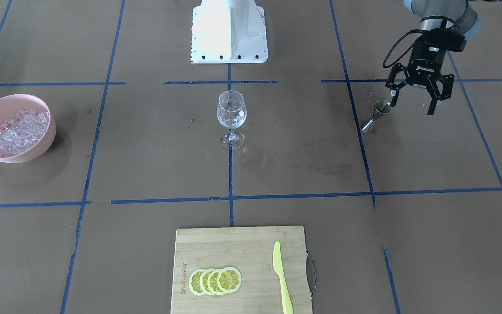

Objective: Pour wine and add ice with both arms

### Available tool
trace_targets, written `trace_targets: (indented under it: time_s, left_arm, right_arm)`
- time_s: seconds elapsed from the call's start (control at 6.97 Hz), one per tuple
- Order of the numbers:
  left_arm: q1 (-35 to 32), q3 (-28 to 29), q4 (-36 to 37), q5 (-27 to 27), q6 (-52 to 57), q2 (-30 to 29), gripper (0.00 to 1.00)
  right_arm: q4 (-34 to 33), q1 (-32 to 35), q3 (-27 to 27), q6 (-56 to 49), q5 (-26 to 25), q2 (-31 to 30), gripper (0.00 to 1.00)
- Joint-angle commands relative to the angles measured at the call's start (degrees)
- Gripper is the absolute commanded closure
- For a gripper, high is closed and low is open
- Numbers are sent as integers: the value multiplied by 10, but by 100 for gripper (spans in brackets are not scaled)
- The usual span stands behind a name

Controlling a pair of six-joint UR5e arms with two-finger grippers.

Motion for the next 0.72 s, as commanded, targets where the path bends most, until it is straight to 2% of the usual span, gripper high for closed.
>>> trace_targets:
  time_s: [0.0, 0.57]
  left_arm:
    - [98, 8, 2, 127, -22, -8, 0]
    - [138, 92, 2, 181, -67, -56, 0]
  right_arm:
    - [0, 0, 0, 0, 0, 1, 0]
    - [0, 0, -1, 0, -1, 1, 0]
